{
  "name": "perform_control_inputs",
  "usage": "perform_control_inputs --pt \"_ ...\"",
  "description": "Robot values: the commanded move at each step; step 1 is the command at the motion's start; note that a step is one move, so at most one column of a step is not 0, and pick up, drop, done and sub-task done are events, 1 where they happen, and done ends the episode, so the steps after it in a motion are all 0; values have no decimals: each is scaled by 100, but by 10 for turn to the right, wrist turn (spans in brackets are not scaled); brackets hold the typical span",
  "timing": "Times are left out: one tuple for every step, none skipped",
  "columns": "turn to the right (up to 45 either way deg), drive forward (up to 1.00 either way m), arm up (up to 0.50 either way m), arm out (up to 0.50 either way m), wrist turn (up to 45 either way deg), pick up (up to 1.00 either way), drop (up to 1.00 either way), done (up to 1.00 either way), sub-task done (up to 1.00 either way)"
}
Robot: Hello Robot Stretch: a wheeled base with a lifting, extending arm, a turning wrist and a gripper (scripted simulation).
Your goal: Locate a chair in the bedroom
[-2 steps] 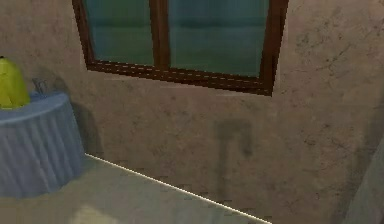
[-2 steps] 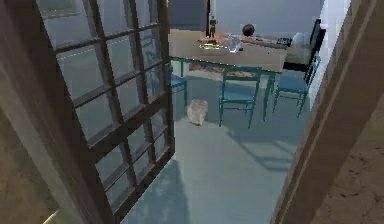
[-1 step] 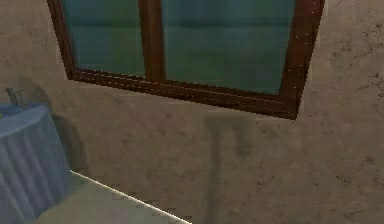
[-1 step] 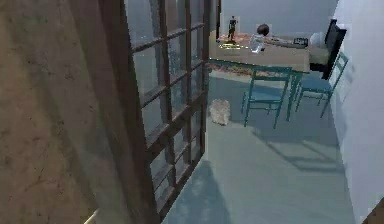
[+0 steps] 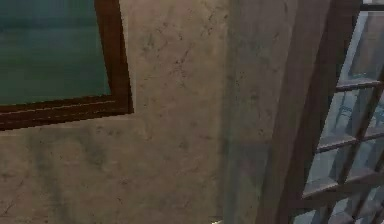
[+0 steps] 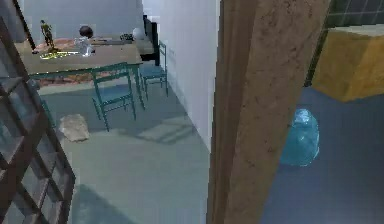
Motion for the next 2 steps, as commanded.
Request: perform_control_inputs --pt "450 0 0 0 0 0 0 0 0" --pt "30 0 0 0 0 0 0 0 0"
